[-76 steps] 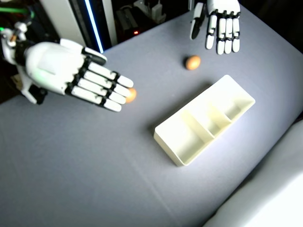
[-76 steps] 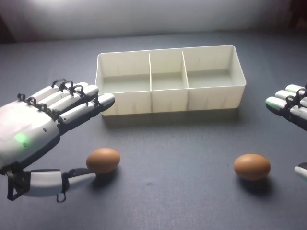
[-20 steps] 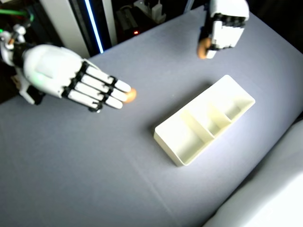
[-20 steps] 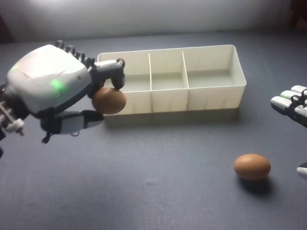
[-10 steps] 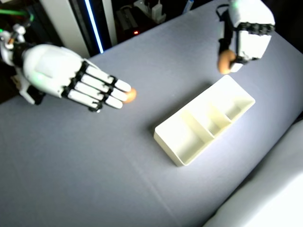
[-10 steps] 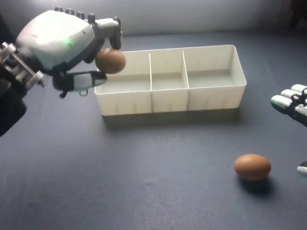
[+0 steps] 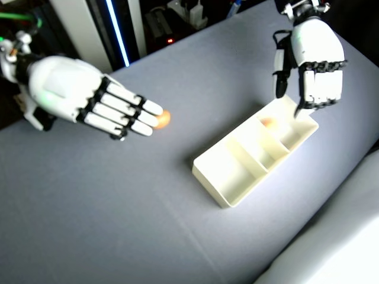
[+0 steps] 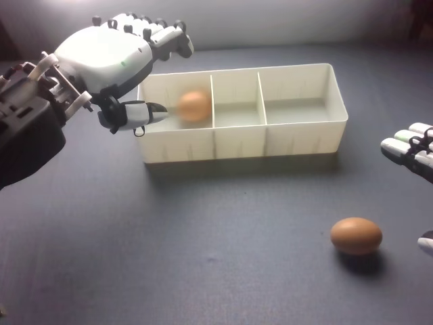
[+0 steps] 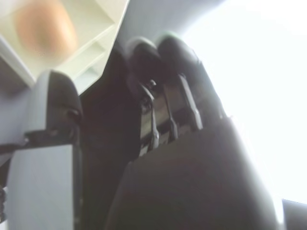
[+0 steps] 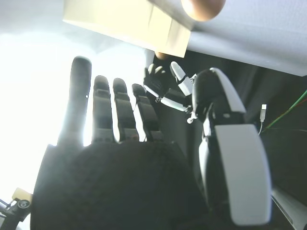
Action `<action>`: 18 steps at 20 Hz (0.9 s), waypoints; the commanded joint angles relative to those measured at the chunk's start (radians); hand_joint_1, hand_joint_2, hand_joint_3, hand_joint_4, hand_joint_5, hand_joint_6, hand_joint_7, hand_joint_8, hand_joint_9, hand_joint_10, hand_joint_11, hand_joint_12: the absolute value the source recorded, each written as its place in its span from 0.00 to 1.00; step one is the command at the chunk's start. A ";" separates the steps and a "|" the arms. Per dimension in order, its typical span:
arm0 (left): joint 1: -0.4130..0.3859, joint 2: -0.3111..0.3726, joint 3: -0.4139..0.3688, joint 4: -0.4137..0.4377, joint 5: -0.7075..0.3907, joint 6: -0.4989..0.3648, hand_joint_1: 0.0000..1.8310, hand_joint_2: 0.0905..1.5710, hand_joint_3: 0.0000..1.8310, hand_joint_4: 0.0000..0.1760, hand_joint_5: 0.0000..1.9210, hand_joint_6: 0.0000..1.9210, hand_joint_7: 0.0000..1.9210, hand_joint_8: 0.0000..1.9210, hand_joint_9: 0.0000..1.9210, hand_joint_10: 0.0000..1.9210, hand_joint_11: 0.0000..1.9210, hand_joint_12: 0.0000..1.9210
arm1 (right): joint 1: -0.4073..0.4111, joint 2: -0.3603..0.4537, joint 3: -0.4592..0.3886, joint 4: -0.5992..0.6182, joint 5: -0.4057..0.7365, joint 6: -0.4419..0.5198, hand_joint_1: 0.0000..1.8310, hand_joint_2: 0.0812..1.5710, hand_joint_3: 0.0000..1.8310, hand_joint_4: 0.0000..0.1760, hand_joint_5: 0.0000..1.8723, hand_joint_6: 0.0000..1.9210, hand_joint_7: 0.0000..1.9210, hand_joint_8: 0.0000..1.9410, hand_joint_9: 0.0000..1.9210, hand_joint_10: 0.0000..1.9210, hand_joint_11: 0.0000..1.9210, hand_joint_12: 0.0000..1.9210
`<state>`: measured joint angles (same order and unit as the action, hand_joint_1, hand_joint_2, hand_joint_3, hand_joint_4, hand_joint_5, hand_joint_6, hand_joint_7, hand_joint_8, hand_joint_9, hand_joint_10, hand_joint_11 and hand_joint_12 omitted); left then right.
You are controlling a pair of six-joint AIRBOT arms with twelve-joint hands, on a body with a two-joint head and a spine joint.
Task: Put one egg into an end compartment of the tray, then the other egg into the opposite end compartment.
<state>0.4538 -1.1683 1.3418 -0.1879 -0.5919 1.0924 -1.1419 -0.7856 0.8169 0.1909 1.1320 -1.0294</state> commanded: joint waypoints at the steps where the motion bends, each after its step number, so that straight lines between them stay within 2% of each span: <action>1: 0.001 0.012 -0.006 0.009 -0.132 0.002 0.50 0.73 0.00 0.41 0.00 0.44 0.04 0.40 0.00 0.47 0.00 0.82 | 0.004 0.001 0.000 -0.018 0.129 0.016 0.27 0.81 0.05 0.00 0.00 0.00 0.00 0.00 0.00 0.00 0.00 1.00; 2: 0.013 0.026 -0.024 0.009 -0.166 0.002 0.45 0.75 0.01 0.39 0.00 0.43 0.04 0.29 0.00 0.36 0.00 0.75 | 0.004 0.003 -0.002 -0.041 0.142 0.039 0.26 0.81 0.05 0.00 0.00 0.00 0.00 0.00 0.00 0.00 0.00 1.00; 3: 0.024 0.040 -0.043 0.015 -0.201 0.002 0.40 0.77 0.01 0.42 0.00 0.43 0.06 0.22 0.00 0.31 0.00 0.67 | 0.004 0.009 -0.005 -0.063 0.150 0.058 0.26 0.81 0.05 0.00 0.00 0.00 0.00 0.00 0.00 0.00 0.00 1.00; 4: 0.033 0.058 -0.065 0.024 -0.234 0.002 0.35 0.81 0.02 0.39 0.00 0.44 0.07 0.21 0.00 0.34 0.00 0.67 | 0.004 0.013 -0.007 -0.086 0.153 0.078 0.26 0.80 0.04 0.00 0.00 0.00 0.00 0.00 0.00 0.00 0.00 1.00; 5: 0.043 0.075 -0.086 0.037 -0.269 0.002 0.28 0.84 0.01 0.47 0.00 0.40 0.08 0.19 0.00 0.34 0.00 0.68 | 0.005 0.015 -0.006 -0.108 0.153 0.101 0.28 0.79 0.04 0.00 0.00 0.00 0.00 0.00 0.02 0.01 0.00 1.00; 6: 0.054 0.092 -0.106 0.045 -0.302 0.002 0.25 0.86 0.01 0.49 0.00 0.38 0.09 0.20 0.00 0.38 0.00 0.72 | 0.005 0.015 -0.003 -0.126 0.153 0.120 0.28 0.79 0.02 0.00 0.00 0.00 0.00 0.00 0.00 0.14 0.00 1.00; 7: 0.075 0.113 -0.133 0.049 -0.356 0.001 0.24 0.87 0.01 0.55 0.00 0.37 0.06 0.19 0.00 0.39 0.00 0.79 | 0.005 0.015 0.004 -0.153 0.148 0.159 0.29 0.78 0.01 0.00 0.00 0.00 0.02 0.01 0.00 0.23 0.00 1.00; 8: 0.098 0.129 -0.155 0.054 -0.401 0.000 0.27 0.88 0.01 0.52 0.01 0.37 0.06 0.19 0.00 0.39 0.00 0.80 | 0.012 0.014 0.006 -0.169 0.133 0.169 0.33 0.76 0.01 0.00 0.00 0.00 0.03 0.02 0.00 0.32 0.00 1.00; 9: 0.124 0.147 -0.178 0.056 -0.452 -0.004 0.29 0.87 0.00 0.51 0.01 0.39 0.08 0.16 0.00 0.33 0.00 0.76 | 0.023 0.007 0.009 -0.182 0.103 0.169 0.35 0.74 0.00 0.00 0.00 0.00 0.04 0.03 0.00 0.33 0.00 1.00; 10: 0.151 0.163 -0.194 0.058 -0.497 -0.021 0.32 0.87 0.00 0.45 0.01 0.39 0.09 0.13 0.00 0.31 0.00 0.73 | 0.034 -0.001 0.016 -0.189 0.075 0.169 0.36 0.73 0.00 0.00 0.00 0.00 0.04 0.03 0.00 0.34 0.00 1.00; 11: 0.169 0.173 -0.202 0.061 -0.525 -0.035 0.34 0.87 0.00 0.34 0.01 0.39 0.09 0.11 0.00 0.29 0.00 0.73 | 0.047 -0.009 0.022 -0.193 0.051 0.169 0.36 0.73 0.00 0.00 0.00 0.00 0.04 0.03 0.00 0.34 0.00 1.00; 12: 0.195 0.189 -0.216 0.062 -0.566 -0.054 0.34 0.87 0.00 0.39 0.01 0.42 0.11 0.12 0.00 0.35 0.00 0.75 | 0.064 -0.023 0.034 -0.197 0.011 0.166 0.38 0.72 0.00 0.00 0.00 0.00 0.04 0.04 0.00 0.35 0.00 1.00; 13: 0.216 0.205 -0.231 0.063 -0.596 -0.059 0.34 0.88 0.00 0.39 0.01 0.44 0.12 0.13 0.00 0.37 0.00 0.75 | 0.082 -0.036 0.044 -0.198 -0.025 0.155 0.39 0.72 0.00 0.00 0.00 0.01 0.01 0.14 0.00 0.36 0.00 1.00; 14: 0.235 0.220 -0.245 0.065 -0.621 -0.058 0.37 0.88 0.00 0.24 0.02 0.46 0.13 0.14 0.00 0.42 0.00 0.77 | 0.100 -0.051 0.055 -0.198 -0.061 0.142 0.40 0.71 0.00 0.00 0.02 0.03 0.00 0.18 0.00 0.37 0.00 1.00; 15: 0.253 0.235 -0.261 0.068 -0.647 -0.058 0.40 0.88 0.00 0.14 0.03 0.46 0.14 0.15 0.00 0.44 0.00 0.77 | 0.120 -0.070 0.070 -0.198 -0.097 0.135 0.41 0.72 0.00 0.00 0.03 0.04 0.00 0.20 0.00 0.36 0.00 1.00; 16: 0.268 0.247 -0.273 0.070 -0.668 -0.058 0.46 0.87 0.00 0.00 0.06 0.45 0.15 0.17 0.01 0.46 0.00 0.78 | 0.134 -0.086 0.083 -0.198 -0.126 0.131 0.40 0.72 0.00 0.00 0.02 0.05 0.00 0.21 0.00 0.35 0.00 1.00; 18: 0.301 0.273 -0.300 0.079 -0.711 -0.058 0.48 0.88 0.00 0.00 0.08 0.41 0.14 0.16 0.00 0.45 0.00 0.77 | 0.171 -0.123 0.111 -0.198 -0.199 0.106 0.40 0.73 0.00 0.00 0.00 0.10 0.00 0.25 0.00 0.35 0.00 1.00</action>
<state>0.7639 -0.9012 1.0405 -0.1146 -1.1637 1.0336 -0.9768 -0.9142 0.9283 -0.0097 0.8478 -0.9253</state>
